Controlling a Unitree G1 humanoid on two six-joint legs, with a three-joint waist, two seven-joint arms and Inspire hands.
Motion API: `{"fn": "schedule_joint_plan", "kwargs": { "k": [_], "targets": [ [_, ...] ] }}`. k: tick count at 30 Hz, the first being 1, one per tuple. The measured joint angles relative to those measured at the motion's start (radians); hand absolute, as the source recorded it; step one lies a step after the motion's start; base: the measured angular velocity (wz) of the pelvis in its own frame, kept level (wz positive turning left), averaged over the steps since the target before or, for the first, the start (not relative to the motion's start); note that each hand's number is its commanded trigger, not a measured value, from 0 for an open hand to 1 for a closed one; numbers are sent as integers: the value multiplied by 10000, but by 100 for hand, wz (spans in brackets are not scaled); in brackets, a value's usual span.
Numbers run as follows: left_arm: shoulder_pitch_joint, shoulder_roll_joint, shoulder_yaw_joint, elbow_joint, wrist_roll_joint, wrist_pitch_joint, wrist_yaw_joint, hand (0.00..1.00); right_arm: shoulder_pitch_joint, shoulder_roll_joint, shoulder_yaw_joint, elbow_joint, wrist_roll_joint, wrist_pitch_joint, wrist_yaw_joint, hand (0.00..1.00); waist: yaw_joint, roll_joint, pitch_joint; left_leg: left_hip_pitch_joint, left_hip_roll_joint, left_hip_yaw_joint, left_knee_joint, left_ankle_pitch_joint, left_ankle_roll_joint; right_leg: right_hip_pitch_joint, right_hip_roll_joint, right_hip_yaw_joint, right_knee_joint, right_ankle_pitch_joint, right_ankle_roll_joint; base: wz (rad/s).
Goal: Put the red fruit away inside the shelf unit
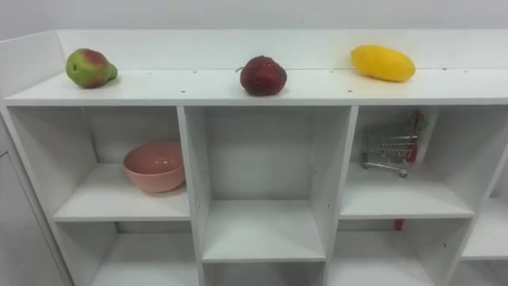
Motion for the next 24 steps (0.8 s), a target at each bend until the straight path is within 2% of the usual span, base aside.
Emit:
{"fn": "schedule_joint_plan", "kwargs": {
  "k": [4,6,8,10,14,16,18,22,24],
  "targets": [
    [-18,38,91,-1,-79,-293,21,0,-75,-6,-893,-683,77,-2,-413,0,-76,-29,5,-9,-11,16,11,0,0,0,-13,19,3,-54,-28,0],
    [-13,48,214,-1,-89,-424,44,0,-406,-58,-1509,-1161,731,-21,-929,0,-150,-54,8,-2,-23,17,-2,1,1,-90,-15,11,23,-92,-22,0],
    [21,74,233,-98,-108,-482,88,0,-611,-134,-1720,-1776,1249,-21,-1355,0,-200,-90,15,-4,-25,16,-15,3,2,-112,-20,-2,41,-91,-23,0],
    [41,138,227,-187,-247,-552,122,0,-747,-133,-1938,-2647,1280,-71,-1776,0,-271,-125,34,-5,-32,16,-36,4,1,-121,-24,-2,36,-91,-23,0],
    [35,224,394,-304,-253,-566,459,0,-713,-120,-2143,-5739,1192,-231,-2552,0,-241,-195,52,-1,-46,17,-58,4,1,-134,-24,26,33,-91,-21,-1],
    [63,310,375,-356,-250,-577,539,0,-745,-135,-2154,-6773,1017,-362,-2869,0,-236,-308,14,-1,-34,19,-59,4,1,-146,-15,19,47,-90,-20,0],
    [189,327,356,-356,-242,-575,547,0,-747,-134,-2138,-8225,82,-407,-3322,0,-212,-362,-45,2,-34,18,-59,4,1,-137,-14,5,63,-89,-19,0],
    [346,329,317,-424,-251,-536,670,0,-758,-127,-2127,-9878,-750,-520,-3866,0,-200,-361,-51,2,-34,16,-55,4,1,-146,-19,29,104,-89,-19,0],
    [377,323,155,-402,-208,-537,709,0,-797,-100,-1990,-10807,-1603,-547,-4173,0,-61,-253,-52,-10,-26,18,-56,4,1,-238,-12,125,197,-89,-19,-8]
  ]
}}
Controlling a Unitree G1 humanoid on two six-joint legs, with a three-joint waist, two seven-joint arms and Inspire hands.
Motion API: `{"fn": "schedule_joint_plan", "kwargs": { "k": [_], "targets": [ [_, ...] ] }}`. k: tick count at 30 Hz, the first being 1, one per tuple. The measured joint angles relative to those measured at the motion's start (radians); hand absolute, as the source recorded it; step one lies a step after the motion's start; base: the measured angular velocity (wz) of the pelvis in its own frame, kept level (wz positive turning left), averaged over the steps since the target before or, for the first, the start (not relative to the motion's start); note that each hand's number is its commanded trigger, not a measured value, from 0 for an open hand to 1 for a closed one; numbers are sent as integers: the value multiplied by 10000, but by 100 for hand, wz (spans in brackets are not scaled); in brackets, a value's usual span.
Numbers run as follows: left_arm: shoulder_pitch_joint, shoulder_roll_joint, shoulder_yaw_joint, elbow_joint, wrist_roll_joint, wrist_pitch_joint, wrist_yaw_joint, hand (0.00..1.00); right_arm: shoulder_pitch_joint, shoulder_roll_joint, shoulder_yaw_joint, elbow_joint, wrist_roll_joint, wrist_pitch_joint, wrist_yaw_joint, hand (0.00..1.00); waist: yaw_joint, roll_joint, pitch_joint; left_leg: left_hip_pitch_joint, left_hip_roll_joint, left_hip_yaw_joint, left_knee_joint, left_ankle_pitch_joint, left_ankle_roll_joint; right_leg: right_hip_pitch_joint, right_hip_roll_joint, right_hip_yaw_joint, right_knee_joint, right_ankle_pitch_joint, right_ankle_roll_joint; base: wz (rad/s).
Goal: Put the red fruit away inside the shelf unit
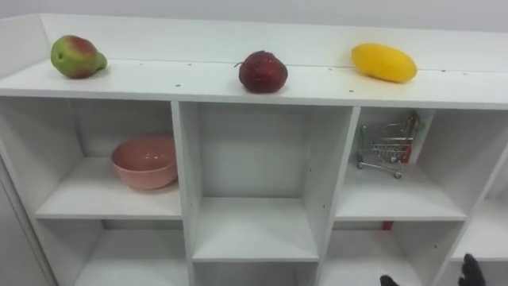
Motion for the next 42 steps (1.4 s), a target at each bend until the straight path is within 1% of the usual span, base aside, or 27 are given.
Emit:
{"fn": "schedule_joint_plan", "kwargs": {
  "k": [1,2,4,6,7,10,13,15,17,18,20,23,25,27,29,30,32,33,36,40,42],
  "targets": [
    [5,1,-30,0,2,-3,0,0,-27,-3,45,-209,-147,-20,-18,0,26,20,-6,-2,2,0,-1,0,0,-19,3,34,3,0,0,-16],
    [46,5,-78,-1,12,-15,0,0,-70,-4,86,-650,-343,-44,-13,0,104,67,7,-1,6,0,-1,0,0,-29,7,63,2,0,0,-9],
    [44,6,-107,9,7,-58,0,0,-259,-20,228,-1174,-401,-185,-99,0,127,134,22,-10,14,-3,-1,0,0,-29,12,51,6,0,0,-2],
    [8,0,-176,32,-23,-100,-13,0,-489,-83,465,-1662,-422,-383,-180,0,179,166,5,-30,36,1,33,3,-3,-61,22,32,47,0,-1,0],
    [-10,-15,-188,33,-23,-114,-25,0,-556,-110,533,-1788,-417,-385,-179,0,202,172,-4,-27,41,0,40,5,-5,-67,24,32,77,0,-1,0],
    [-8,-147,-194,13,-13,-139,-122,0,-1171,-185,670,-2125,-419,-426,-164,0,361,194,-16,-38,47,-8,42,10,-10,-116,35,91,160,-1,-6,-8],
    [-7,-197,-174,13,31,-186,-263,0,-1721,-256,671,-2275,-456,-444,-160,0,452,110,-46,-61,46,-19,33,10,-10,-114,42,74,159,2,-11,1],
    [-30,-192,-163,17,63,-178,-289,0,-2165,-281,673,-2299,-743,-445,-176,0,558,12,-74,-193,44,-40,88,18,-10,-214,42,47,165,4,-13,0],
    [-89,-194,-180,20,62,-178,-319,0,-2489,-334,717,-2303,-756,-445,-167,0,628,-50,-49,-247,45,-104,100,18,-10,-257,39,-15,172,4,-13,7],
    [-160,-193,-176,16,61,-180,-336,0,-2672,-399,721,-2303,-775,-445,-138,0,654,-98,-27,-260,42,-155,113,18,-10,-264,32,-119,172,4,-13,15],
    [-235,-186,-180,-25,55,-188,-404,0,-2982,-459,743,-2310,-777,-444,-73,0,682,-163,-15,-346,38,-265,140,19,-10,-294,35,-162,170,4,-13,18],
    [-270,-181,-200,-19,53,-192,-411,0,-3449,-508,1056,-2400,-779,-444,-74,0,697,-174,-12,-344,39,-407,135,19,-10,-249,40,-310,160,4,-12,14],
    [-373,-171,-196,-14,54,-195,-410,0,-3608,-512,1159,-2557,-779,-444,-88,0,756,-194,-7,-342,39,-500,126,19,-10,-217,43,-411,159,4,-12,13],
    [-471,-168,-196,21,54,-207,-404,0,-3834,-625,1349,-2722,-791,-441,-57,0,990,-231,10,-307,41,-515,93,19,-10,-205,47,-396,152,4,-12,0],
    [-480,-170,-190,22,63,-211,-404,0,-4074,-768,1414,-2709,-790,-441,124,0,1031,-264,30,-279,36,-577,32,19,-10,-178,46,-417,152,4,-12,5],
    [-541,-150,-188,22,77,-211,-403,0,-4304,-871,1403,-2625,-743,-441,234,0,1056,-317,67,-283,28,-591,29,20,-11,-170,42,-414,152,4,-12,7],
    [-550,-98,-179,28,113,-202,-402,0,-4711,-937,1387,-2370,-652,-443,348,0,1122,-398,117,-285,27,-615,35,20,-12,-160,42,-415,150,4,-11,2],
    [-557,-93,-179,29,128,-195,-402,0,-4969,-938,1387,-2126,-645,-442,399,0,1144,-438,117,-303,26,-620,44,20,-11,-162,40,-420,149,4,-12,0],
    [-592,-64,-183,23,152,-196,-407,0,-5306,-945,1412,-1697,-605,-439,673,0,1240,-479,94,-305,23,-627,55,20,-11,-160,34,-445,149,5,-11,0],
    [-577,11,-184,12,144,-195,-460,0,-5439,-1005,1429,-1363,-160,-430,1022,0,1298,-488,89,-318,24,-646,74,21,-12,-156,34,-443,146,5,-11,0],
    [-590,69,-179,9,147,-192,-513,0,-5439,-1139,1434,-1251,238,-422,1244,0,1314,-465,101,-343,22,-694,106,21,-12,-144,30,-527,145,5,-11,2]
  ]
}}
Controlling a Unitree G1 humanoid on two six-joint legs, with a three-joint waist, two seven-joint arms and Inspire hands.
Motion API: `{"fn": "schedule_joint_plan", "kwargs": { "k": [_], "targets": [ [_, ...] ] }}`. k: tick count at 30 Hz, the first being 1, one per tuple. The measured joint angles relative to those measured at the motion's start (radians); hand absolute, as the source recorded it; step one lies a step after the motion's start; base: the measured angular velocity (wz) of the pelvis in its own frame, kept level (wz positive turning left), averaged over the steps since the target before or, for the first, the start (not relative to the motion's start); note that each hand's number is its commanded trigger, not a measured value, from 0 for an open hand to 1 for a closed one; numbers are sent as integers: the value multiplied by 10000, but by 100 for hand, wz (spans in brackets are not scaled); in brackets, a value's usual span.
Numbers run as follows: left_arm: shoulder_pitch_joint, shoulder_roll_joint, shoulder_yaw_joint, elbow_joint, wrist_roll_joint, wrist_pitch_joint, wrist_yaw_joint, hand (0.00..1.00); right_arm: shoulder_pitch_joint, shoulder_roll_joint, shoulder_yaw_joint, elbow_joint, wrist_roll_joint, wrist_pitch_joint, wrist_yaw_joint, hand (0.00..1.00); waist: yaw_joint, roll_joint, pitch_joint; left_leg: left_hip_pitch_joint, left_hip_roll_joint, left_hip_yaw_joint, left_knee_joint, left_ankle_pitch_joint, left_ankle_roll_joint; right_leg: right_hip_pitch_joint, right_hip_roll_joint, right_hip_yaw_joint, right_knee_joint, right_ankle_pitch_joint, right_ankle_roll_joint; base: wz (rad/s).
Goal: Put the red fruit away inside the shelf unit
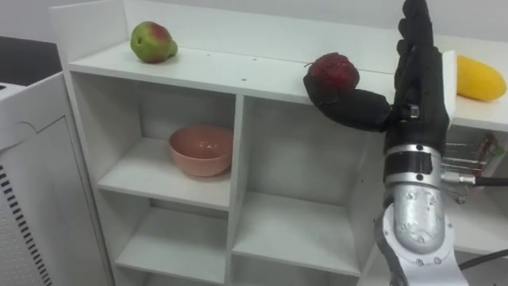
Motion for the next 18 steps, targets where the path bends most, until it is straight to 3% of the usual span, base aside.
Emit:
{"fn": "schedule_joint_plan", "kwargs": {
  "k": [6,10,13,15,18],
  "targets": [
    [-25,26,4,-210,83,60,-302,0,-1,-634,5,877,257,84,469,0,127,13,3,-17,-9,-94,58,2,-3,63,-7,-147,1,0,0,5],
    [-16,52,0,-220,81,281,-392,0,-21,-672,32,1090,298,248,574,0,145,7,-5,-30,-9,-108,75,4,-7,62,-7,-168,2,0,0,0],
    [-13,63,-2,-253,82,396,-423,0,-426,-1013,234,1690,423,324,615,0,131,-54,-42,-32,-13,-152,92,4,-7,74,-11,-224,6,0,0,1],
    [27,126,6,-265,80,410,-461,0,-679,-1236,280,2088,683,429,659,0,126,-172,-121,-14,-13,-177,94,6,-10,110,-10,-279,6,0,0,4],
    [49,243,4,-272,78,416,-606,0,-1036,-1383,292,2709,1036,559,800,0,127,-343,-151,-9,-12,-174,124,7,-12,133,-10,-289,6,0,0,1]
  ]
}}
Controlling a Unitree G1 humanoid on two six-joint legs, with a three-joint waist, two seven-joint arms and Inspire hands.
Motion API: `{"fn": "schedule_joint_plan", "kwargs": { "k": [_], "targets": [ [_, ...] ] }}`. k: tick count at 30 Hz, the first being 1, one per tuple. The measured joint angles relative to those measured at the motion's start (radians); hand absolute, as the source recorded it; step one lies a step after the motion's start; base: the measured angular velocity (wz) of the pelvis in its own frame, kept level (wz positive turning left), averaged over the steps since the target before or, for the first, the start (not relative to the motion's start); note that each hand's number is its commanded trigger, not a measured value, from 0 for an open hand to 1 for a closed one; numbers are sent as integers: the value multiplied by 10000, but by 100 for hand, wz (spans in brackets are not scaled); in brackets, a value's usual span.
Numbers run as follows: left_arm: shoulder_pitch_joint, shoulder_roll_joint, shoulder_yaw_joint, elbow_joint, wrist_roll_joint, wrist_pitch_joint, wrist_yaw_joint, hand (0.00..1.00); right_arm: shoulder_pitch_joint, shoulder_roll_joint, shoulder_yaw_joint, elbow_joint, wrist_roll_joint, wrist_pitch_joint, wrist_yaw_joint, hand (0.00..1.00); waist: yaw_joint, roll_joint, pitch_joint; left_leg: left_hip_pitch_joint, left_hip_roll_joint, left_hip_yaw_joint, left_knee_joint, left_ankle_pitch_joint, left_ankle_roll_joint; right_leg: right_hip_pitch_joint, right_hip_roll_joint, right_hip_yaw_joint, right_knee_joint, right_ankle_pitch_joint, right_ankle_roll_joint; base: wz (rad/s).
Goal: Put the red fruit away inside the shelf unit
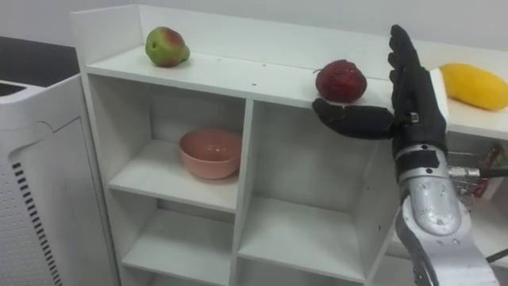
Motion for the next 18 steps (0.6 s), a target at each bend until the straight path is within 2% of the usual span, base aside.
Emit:
{"fn": "schedule_joint_plan", "kwargs": {
  "k": [5,14,18],
  "targets": [
    [27,170,6,-57,-11,-1,-66,0,-482,-139,7,718,169,18,328,0,-5,-135,47,-118,-7,4,121,-1,-1,-43,-3,13,-2,1,0,1],
    [13,194,16,-130,9,86,-279,0,-787,-353,25,940,334,137,1144,0,-142,-83,83,-338,-30,-211,257,4,-10,-63,-3,-146,-3,0,0,6],
    [-44,196,18,-135,22,276,-267,0,-933,-512,87,982,779,193,1490,0,-175,-54,87,-334,-37,-243,263,3,-10,-80,-4,-166,-5,0,0,3]
  ]
}}
